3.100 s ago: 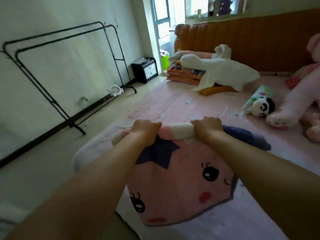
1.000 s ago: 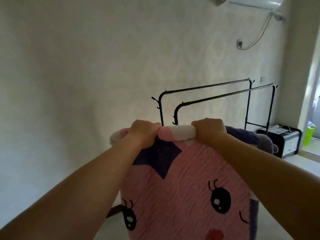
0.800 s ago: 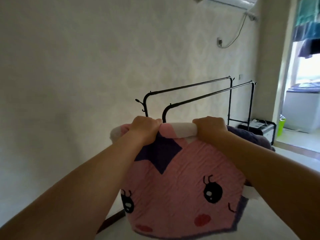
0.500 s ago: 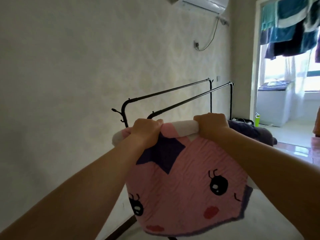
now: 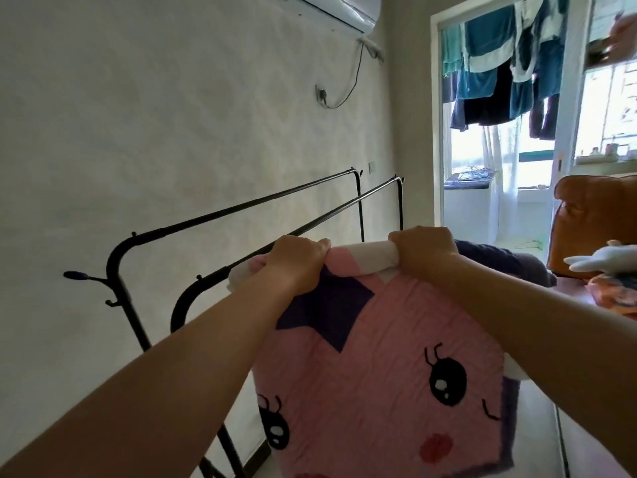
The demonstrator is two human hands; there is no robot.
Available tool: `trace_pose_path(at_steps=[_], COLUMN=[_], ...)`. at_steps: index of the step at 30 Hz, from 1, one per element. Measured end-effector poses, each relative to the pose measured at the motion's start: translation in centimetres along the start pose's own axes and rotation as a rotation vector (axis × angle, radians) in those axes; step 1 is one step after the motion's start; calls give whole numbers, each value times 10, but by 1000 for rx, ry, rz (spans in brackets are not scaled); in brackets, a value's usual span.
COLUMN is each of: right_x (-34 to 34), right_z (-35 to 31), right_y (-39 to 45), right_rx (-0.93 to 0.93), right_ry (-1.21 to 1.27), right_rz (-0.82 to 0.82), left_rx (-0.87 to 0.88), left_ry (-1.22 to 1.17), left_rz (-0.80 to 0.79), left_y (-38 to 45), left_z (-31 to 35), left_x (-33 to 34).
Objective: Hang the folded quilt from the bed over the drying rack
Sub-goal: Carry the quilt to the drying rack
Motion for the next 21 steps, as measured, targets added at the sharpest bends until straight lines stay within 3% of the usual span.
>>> trace_pose_path(at_steps=[9, 21], right_x=[36, 78], right_z=[23, -9], right_y=[139, 371], right_rx=[-23, -122], right_ry=[36, 69], right_rz=[206, 370], left_rx=[-39, -255], left_ry=[-7, 41], left_rz=[11, -235], left_y=[130, 286], left_z=[-50, -178], left_x=[35, 92])
Point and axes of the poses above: each hand's wrist, its own y-axis towards the middle knuckle, its own x-axis out of the palm, z = x × y, the point moved 9 cm from there along y, towards the middle knuckle, and after that the axes turned 11 degrees about x, right-handed, at the moved point
